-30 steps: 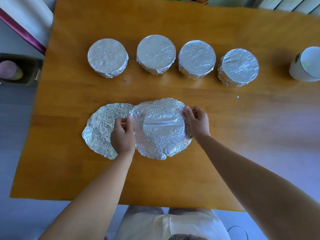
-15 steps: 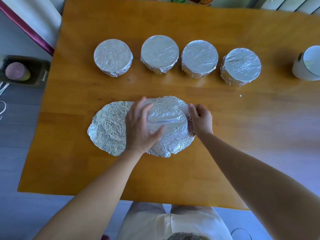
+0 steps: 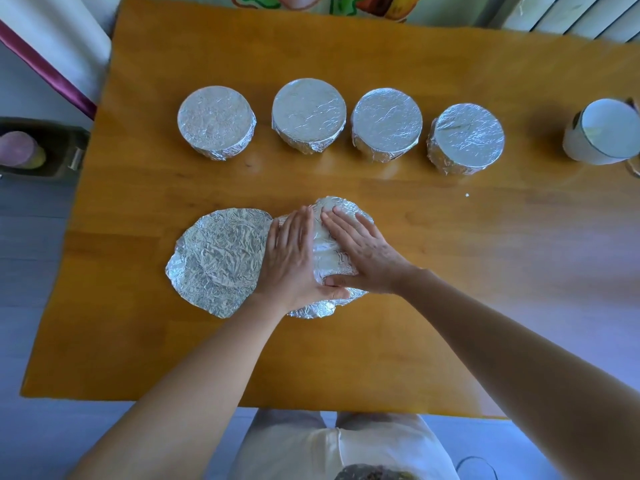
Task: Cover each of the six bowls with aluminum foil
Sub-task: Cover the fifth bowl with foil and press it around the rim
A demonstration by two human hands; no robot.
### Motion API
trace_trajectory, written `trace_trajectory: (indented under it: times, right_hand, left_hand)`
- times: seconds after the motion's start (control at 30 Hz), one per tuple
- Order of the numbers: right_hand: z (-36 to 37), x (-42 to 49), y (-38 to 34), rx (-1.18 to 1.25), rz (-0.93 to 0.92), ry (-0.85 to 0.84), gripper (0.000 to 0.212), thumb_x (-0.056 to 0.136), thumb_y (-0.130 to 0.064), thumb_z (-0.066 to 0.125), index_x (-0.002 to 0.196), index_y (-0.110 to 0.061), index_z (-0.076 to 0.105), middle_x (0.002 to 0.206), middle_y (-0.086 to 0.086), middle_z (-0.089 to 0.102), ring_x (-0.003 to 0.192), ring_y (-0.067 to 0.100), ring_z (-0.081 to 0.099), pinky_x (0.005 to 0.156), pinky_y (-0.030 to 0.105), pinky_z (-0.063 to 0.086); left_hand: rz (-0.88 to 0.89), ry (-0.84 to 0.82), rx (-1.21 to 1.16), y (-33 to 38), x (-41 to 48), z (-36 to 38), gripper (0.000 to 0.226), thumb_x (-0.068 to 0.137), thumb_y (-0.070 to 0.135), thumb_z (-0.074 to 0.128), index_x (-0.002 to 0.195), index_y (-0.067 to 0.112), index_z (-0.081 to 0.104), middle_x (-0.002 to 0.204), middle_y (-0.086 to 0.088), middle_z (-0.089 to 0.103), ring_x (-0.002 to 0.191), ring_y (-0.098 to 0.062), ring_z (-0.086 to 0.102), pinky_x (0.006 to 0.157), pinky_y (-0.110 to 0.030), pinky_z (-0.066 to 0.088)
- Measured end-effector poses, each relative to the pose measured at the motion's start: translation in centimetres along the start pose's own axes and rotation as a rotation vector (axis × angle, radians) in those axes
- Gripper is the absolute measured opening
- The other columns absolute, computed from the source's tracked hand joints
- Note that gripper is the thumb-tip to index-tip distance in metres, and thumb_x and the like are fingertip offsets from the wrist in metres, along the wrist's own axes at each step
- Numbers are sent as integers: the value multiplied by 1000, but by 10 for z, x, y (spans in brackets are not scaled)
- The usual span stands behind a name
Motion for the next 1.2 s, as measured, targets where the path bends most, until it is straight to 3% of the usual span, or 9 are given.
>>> trace_trajectory:
  times: [0.1, 0.23, 0.37, 0.47, 0.63, 0.77, 1.03, 1.13, 1.2]
  right_hand:
    - [1, 1, -1, -49, 2, -30, 106, 81, -83, 23, 156, -12, -2, 164, -1, 3, 151, 14, -7, 122, 41, -4]
    - [2, 2, 1, -15, 22, -70, 115, 75, -88, 23, 155, -12, -8, 164, -3, -4, 151, 15, -10, 122, 43, -1]
    - [-2, 2, 0, 9, 25, -120, 125, 68, -90, 39, 154, -15, -14, 163, -1, -15, 149, 15, -16, 122, 46, -3]
    - [-15, 0, 1, 6, 45, -77, 131, 64, -88, 49, 154, -16, -14, 163, 3, -18, 149, 19, -18, 121, 49, -6]
    - [-16, 4, -1, -123, 11, -185, 139, 59, -88, 50, 151, -12, -22, 161, 3, -23, 147, 17, -24, 120, 47, -11]
    - [-5, 7, 3, -134, 55, -281, 143, 58, -88, 53, 145, -12, -33, 159, 0, -28, 146, 16, -26, 121, 48, -10]
    - [-7, 8, 3, -60, 65, -276, 149, 54, -85, 61, 148, -16, -31, 158, -1, -31, 146, 15, -26, 120, 46, -13]
    - [-19, 4, 3, 54, 84, -190, 140, 59, -86, 56, 151, -18, -25, 158, -2, -31, 147, 14, -25, 120, 44, -13]
    - [-33, 0, 4, 194, 111, -24, 112, 79, -74, 45, 154, -16, -14, 161, -1, -21, 149, 12, -17, 122, 41, -8]
  left_hand:
    - [-13, -13, 18, -1, 0, 0, 157, 43, 105, 25, 156, 0, -4, 165, -16, 9, 153, -29, 11, 124, -51, 8]
    - [-7, -25, 27, 0, 0, 2, 162, 38, 106, 29, 155, 0, -6, 165, -17, 10, 152, -31, 13, 123, -52, 7]
    - [39, -50, 54, -1, 1, 1, 164, 36, 107, 28, 153, 1, -19, 164, -21, -9, 153, -34, -5, 123, -54, 1]
    - [88, 8, 7, -2, -3, -9, 158, 46, 108, 25, 155, 1, -15, 162, -23, -18, 152, -35, -15, 123, -55, -3]
    - [169, -13, -8, 2, -5, -10, 154, 52, 106, 25, 154, -3, -14, 161, -21, -23, 151, -29, -20, 124, -47, -9]
    - [135, -39, 21, 1, -3, 0, 154, 53, 105, 26, 152, -5, -16, 162, -21, -22, 152, -30, -18, 124, -49, -4]
    - [120, -49, 25, 0, -2, 0, 156, 50, 107, 24, 153, -3, -17, 161, -21, -23, 151, -31, -19, 123, -55, -2]
    - [121, 15, -49, -1, -7, -9, 147, 56, 105, 18, 155, 2, -15, 162, -19, -24, 151, -29, -21, 122, -56, -3]
    - [116, 95, -130, -2, -11, -19, 131, 68, 99, 12, 157, 5, -9, 164, -16, -20, 152, -27, -17, 123, -53, -5]
Point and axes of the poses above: each hand's wrist, its own x-axis towards the middle knuckle, its own z-axis out of the palm, y = z × x, the point moved 6 cm from there along x, towards the middle knuckle
